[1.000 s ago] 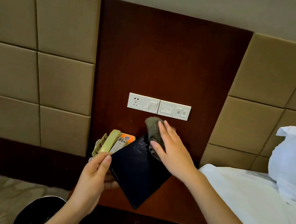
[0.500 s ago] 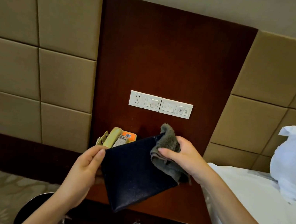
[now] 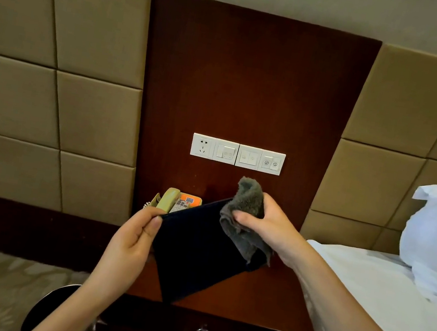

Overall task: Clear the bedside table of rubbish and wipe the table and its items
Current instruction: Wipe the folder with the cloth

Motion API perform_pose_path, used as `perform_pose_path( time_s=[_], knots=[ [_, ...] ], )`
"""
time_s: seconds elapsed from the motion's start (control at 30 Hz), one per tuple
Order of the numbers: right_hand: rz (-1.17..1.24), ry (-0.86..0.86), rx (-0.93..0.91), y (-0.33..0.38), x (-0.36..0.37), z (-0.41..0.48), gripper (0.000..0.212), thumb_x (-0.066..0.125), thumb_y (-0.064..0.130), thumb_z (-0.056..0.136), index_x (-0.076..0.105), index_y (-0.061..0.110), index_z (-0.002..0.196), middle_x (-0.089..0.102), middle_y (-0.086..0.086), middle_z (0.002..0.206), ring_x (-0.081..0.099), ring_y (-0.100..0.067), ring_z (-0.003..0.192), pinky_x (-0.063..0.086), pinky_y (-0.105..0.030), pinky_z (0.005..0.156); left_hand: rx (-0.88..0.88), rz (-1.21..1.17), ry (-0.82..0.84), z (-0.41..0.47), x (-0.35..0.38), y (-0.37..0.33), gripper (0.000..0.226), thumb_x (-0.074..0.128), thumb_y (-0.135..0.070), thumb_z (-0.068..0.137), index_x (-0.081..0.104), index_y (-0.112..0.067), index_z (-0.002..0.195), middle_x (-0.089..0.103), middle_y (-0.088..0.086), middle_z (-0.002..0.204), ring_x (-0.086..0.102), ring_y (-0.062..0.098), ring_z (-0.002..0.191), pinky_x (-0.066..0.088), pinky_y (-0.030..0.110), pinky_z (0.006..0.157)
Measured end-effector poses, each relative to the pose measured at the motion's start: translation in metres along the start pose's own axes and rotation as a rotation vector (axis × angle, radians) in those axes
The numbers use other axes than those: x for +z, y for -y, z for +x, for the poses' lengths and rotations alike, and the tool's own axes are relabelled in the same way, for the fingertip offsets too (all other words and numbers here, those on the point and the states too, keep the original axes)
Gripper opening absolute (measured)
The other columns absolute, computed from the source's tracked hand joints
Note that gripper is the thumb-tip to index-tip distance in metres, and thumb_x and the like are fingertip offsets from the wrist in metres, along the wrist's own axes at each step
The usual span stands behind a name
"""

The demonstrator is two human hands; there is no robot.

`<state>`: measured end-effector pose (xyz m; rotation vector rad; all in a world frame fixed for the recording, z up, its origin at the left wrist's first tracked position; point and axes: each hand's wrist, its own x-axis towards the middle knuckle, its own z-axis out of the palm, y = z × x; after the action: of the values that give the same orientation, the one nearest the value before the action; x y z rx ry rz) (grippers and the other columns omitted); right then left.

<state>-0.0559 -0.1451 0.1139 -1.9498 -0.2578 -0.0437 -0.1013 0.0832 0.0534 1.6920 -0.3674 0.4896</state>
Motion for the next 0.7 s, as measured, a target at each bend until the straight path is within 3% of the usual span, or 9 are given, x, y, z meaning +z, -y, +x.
perform_pose_path(
  time_s=[0.1,0.2,0.33,0.4,0.5,0.6,0.7],
  knots=[
    [0.082,-0.133,-0.075,0.000,0.008,0.001,0.031,0.069,0.025,0.085,0.054,0.021,0.112,0.063,0.004,0.107,0.060,-0.008,0.098,0.049,-0.020,0.076,0.026,0.002,-0.027,0.002,0.000,-0.004,0.024,0.039,-0.025,0.094,0.061,-0.018,0.092,0.062,0.001,0.084,0.057,0.007,0.075,0.043,0.014,0.064],
    [0.127,-0.222,-0.109,-0.002,0.015,0.005,0.036,0.072,0.032,0.081,0.061,0.017,0.112,0.068,0.000,0.106,0.064,-0.016,0.099,0.052,-0.031,0.083,0.023,0.008,-0.040,0.002,0.000,-0.008,0.028,0.037,-0.033,0.089,0.060,-0.020,0.092,0.062,-0.004,0.086,0.058,0.008,0.078,0.044,0.021,0.067],
    [0.125,-0.285,-0.117,0.000,0.020,0.009,0.029,0.072,0.039,0.079,0.067,0.020,0.101,0.071,0.001,0.098,0.067,-0.017,0.093,0.055,-0.037,0.083,0.050,0.058,-0.081,0.000,-0.002,-0.010,0.023,0.036,-0.031,0.091,0.059,-0.033,0.088,0.063,-0.012,0.085,0.058,0.004,0.081,0.043,0.012,0.066],
    [0.152,-0.327,-0.104,0.002,0.021,0.011,0.024,0.068,0.042,0.083,0.069,0.021,0.093,0.072,-0.001,0.093,0.068,-0.019,0.090,0.056,-0.040,0.082,0.060,0.067,-0.090,0.000,-0.001,-0.012,0.025,0.037,-0.025,0.094,0.060,-0.031,0.088,0.064,-0.014,0.085,0.059,0.002,0.081,0.043,0.008,0.065],
    [0.195,-0.415,-0.069,0.006,0.024,0.009,0.026,0.057,0.044,0.090,0.068,0.022,0.079,0.071,-0.002,0.082,0.068,-0.021,0.081,0.057,-0.035,0.072,0.065,0.060,-0.140,-0.002,0.003,-0.017,0.027,0.036,-0.017,0.098,0.060,-0.023,0.088,0.063,-0.010,0.085,0.058,0.002,0.078,0.042,0.008,0.065],
    [0.341,-0.349,-0.042,0.007,0.031,0.004,0.025,0.051,0.041,0.094,0.066,0.022,0.087,0.069,0.000,0.084,0.068,-0.018,0.082,0.054,-0.028,0.067,0.031,0.021,-0.323,0.002,0.006,-0.021,0.032,0.034,-0.015,0.101,0.058,-0.024,0.082,0.061,-0.001,0.080,0.056,-0.001,0.075,0.041,0.009,0.065],
    [0.383,-0.179,-0.022,0.004,0.034,-0.007,0.017,0.050,0.032,0.096,0.061,0.022,0.104,0.069,0.004,0.094,0.067,-0.009,0.083,0.054,-0.017,0.065,-0.036,-0.021,-0.436,0.008,0.003,-0.020,0.032,0.034,-0.019,0.102,0.058,-0.024,0.081,0.059,-0.003,0.079,0.054,0.002,0.076,0.043,0.023,0.072]
  ],
)
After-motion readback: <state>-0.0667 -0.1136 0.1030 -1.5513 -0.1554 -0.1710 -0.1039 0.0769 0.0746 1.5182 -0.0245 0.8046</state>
